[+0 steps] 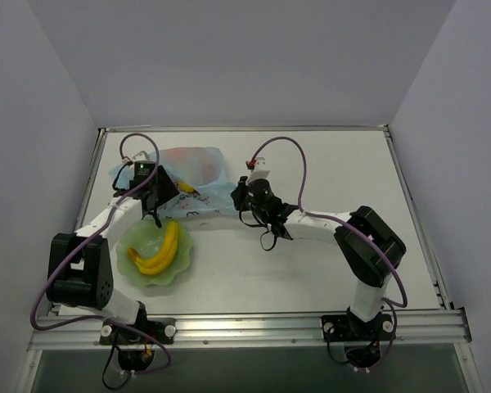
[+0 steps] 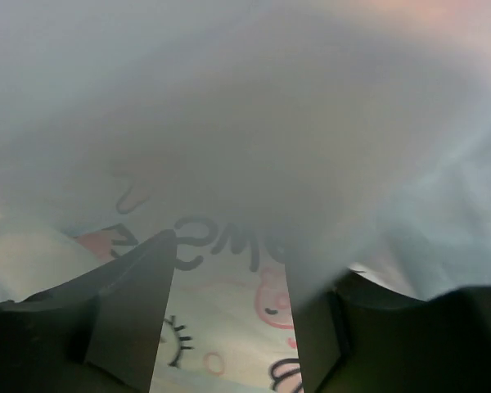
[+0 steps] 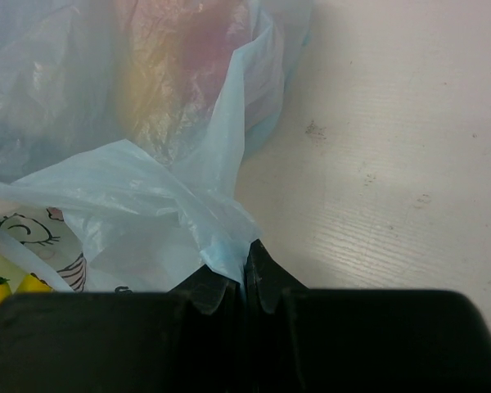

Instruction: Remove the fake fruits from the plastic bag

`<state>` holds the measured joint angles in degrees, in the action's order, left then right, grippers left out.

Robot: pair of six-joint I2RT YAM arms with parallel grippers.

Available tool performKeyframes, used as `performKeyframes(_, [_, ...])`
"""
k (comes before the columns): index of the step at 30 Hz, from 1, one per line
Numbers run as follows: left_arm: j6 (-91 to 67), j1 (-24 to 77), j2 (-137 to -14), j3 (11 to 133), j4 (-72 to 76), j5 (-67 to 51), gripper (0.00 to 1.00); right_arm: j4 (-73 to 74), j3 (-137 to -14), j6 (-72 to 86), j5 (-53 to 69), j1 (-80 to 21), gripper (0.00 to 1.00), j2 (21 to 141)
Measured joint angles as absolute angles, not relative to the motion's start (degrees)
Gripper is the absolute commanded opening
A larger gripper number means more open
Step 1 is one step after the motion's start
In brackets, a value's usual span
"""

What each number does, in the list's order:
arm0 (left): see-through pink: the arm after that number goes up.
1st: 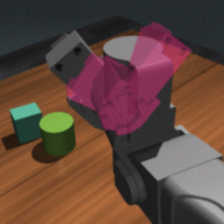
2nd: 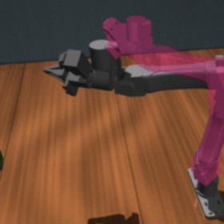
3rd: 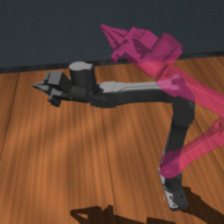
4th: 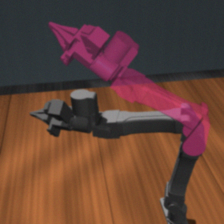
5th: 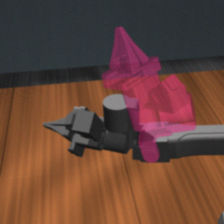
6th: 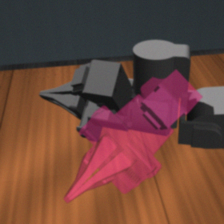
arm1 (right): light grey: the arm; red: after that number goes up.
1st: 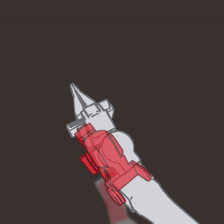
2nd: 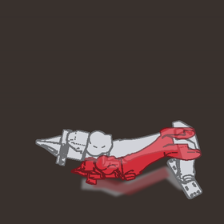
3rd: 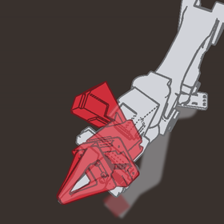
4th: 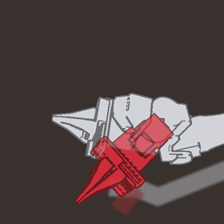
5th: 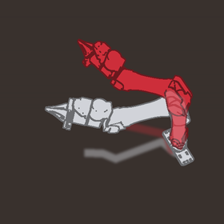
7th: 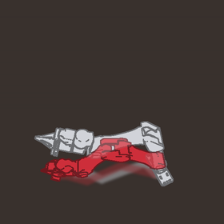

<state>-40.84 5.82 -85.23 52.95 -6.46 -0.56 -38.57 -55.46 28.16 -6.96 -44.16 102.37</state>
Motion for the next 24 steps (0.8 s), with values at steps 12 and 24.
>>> performKeyframes(12, [-40.1,13.1,-96.7,68.6,-7.2,1.9,0.56,-40.8,-55.1,29.1,-5.0,-43.4,0.00,102.5])
performKeyframes(24, [-37.8,13.1,-107.9,73.6,-8.3,5.6,0.61,-41.0,-55.2,29.5,-3.6,-43.4,0.00,103.1])
